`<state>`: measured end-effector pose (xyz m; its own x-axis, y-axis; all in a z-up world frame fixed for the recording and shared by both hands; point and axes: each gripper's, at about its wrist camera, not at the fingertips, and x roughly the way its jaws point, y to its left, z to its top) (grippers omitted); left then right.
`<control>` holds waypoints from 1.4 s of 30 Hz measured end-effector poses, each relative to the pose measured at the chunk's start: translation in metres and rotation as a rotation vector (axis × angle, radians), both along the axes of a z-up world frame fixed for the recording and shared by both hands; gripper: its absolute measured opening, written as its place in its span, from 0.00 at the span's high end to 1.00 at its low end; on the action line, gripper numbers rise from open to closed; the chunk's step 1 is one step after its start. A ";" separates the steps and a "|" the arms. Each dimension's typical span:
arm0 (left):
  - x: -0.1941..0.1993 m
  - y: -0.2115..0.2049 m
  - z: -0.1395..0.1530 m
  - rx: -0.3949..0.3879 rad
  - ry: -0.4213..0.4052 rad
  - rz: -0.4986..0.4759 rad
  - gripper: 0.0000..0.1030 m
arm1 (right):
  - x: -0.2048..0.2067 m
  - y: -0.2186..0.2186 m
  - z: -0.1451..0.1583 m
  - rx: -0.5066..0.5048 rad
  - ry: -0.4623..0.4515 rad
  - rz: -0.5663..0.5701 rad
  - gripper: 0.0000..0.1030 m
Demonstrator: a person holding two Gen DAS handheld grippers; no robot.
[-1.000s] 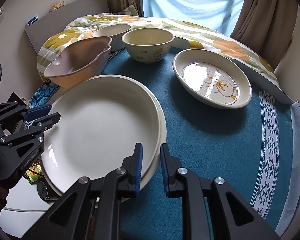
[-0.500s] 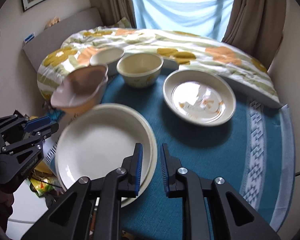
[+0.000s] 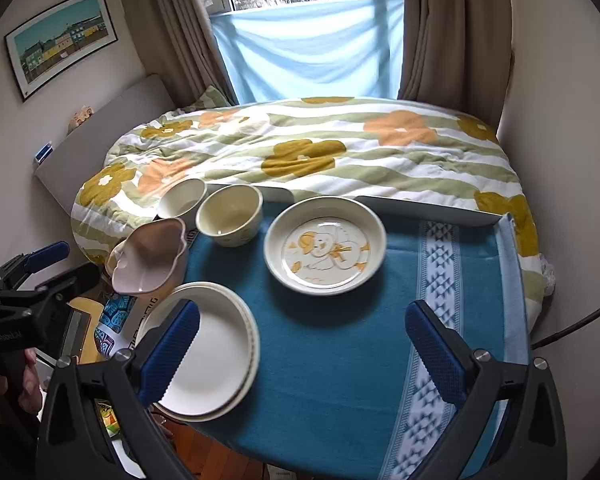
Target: Organize plates and bowls
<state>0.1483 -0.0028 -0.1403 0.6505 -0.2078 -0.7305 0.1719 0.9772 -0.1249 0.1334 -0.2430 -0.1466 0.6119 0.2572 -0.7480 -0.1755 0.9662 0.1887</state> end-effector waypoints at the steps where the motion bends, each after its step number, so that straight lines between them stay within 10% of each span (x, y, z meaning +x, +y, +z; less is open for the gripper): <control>1: 0.006 -0.004 0.000 -0.006 0.004 0.003 0.00 | 0.007 -0.009 0.002 -0.006 -0.006 -0.008 0.01; 7: 0.060 -0.033 -0.025 -0.056 0.088 0.024 0.00 | 0.059 -0.046 -0.005 -0.003 -0.001 -0.005 0.01; 16: 0.148 -0.069 -0.114 -0.191 0.340 0.091 0.03 | 0.171 -0.079 -0.093 0.044 0.220 0.161 0.05; 21: 0.168 -0.073 -0.173 -0.249 0.473 0.177 0.34 | 0.211 -0.073 -0.144 0.085 0.339 0.279 0.35; 27: 0.177 -0.084 -0.203 -0.248 0.523 0.202 0.44 | 0.230 -0.056 -0.174 0.125 0.406 0.397 0.66; 42: 0.172 -0.070 -0.216 -0.263 0.542 0.275 0.88 | 0.241 -0.051 -0.186 0.141 0.404 0.452 0.90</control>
<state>0.3206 -0.0726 -0.3562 0.2599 -0.3029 -0.9169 -0.2338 0.9015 -0.3641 0.3741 -0.2940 -0.3331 0.0948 0.5380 -0.8376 -0.4491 0.7740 0.4463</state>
